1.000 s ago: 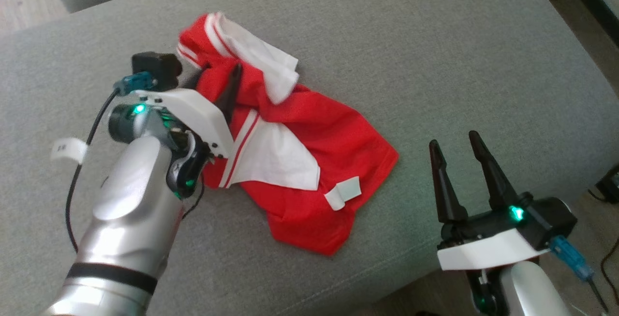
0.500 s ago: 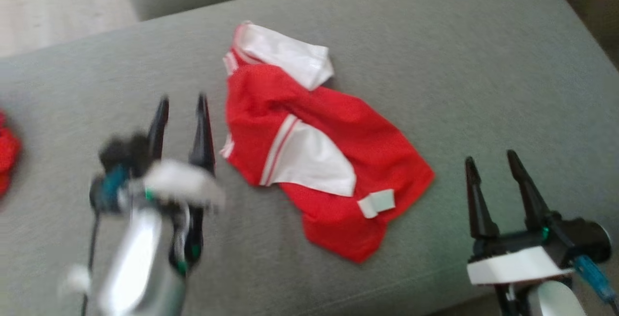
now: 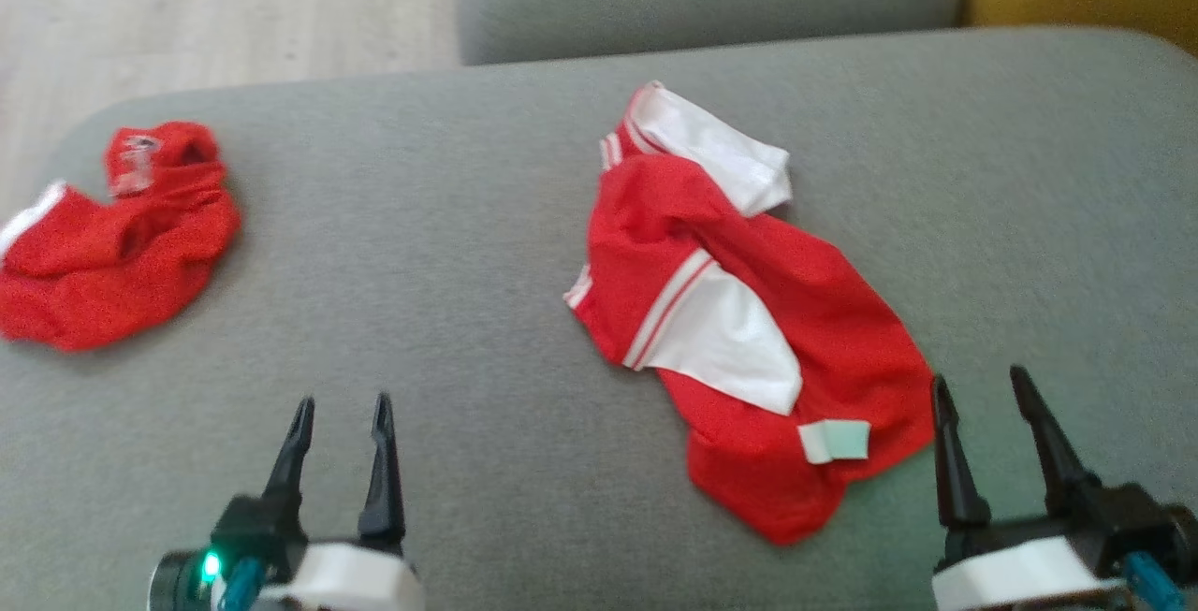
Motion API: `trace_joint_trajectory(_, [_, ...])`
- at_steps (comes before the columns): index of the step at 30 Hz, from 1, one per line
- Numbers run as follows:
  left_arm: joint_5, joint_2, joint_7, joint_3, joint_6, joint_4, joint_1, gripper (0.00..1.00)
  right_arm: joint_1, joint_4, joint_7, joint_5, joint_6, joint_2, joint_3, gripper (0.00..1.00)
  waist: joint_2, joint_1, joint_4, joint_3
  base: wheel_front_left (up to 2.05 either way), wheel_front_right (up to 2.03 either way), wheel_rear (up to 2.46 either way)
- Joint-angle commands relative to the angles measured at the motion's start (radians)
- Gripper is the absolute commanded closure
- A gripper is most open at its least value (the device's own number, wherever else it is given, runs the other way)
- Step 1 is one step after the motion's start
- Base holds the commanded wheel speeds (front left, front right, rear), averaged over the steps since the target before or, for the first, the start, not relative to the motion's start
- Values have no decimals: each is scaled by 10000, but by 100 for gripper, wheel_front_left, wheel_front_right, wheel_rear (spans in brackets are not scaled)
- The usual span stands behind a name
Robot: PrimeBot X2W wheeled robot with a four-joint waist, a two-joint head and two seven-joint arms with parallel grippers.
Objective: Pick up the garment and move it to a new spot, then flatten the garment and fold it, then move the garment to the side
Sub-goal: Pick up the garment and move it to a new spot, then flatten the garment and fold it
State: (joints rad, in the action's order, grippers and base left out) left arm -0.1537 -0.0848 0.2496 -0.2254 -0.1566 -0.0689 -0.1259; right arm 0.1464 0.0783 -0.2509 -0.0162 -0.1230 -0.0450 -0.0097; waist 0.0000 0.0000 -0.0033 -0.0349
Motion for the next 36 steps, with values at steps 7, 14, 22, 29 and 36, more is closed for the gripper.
trace_joint_trajectory(7, [382,111,121,710,320,252,-604,0,124,297,-109,-31,-77,-53,273,0,0,0,544,484,0,0,0])
trace_joint_trajectory(14, [366,209,121,1089,428,393,-808,0,161,513,-109,-111,-77,-53,298,0,0,0,669,514,0,0,0])
trace_joint_trajectory(22, [401,293,122,1282,638,448,-667,0,104,658,-109,-137,-77,-53,413,0,0,0,686,485,0,0,0])
trace_joint_trajectory(29, [390,329,122,1244,704,387,-647,0,-327,901,-21,554,-77,-141,1369,0,0,0,576,422,0,0,0])
trace_joint_trajectory(36, [278,342,122,1113,670,324,-537,0,-968,1510,2431,709,-77,-384,2085,0,0,0,631,355,0,0,0])
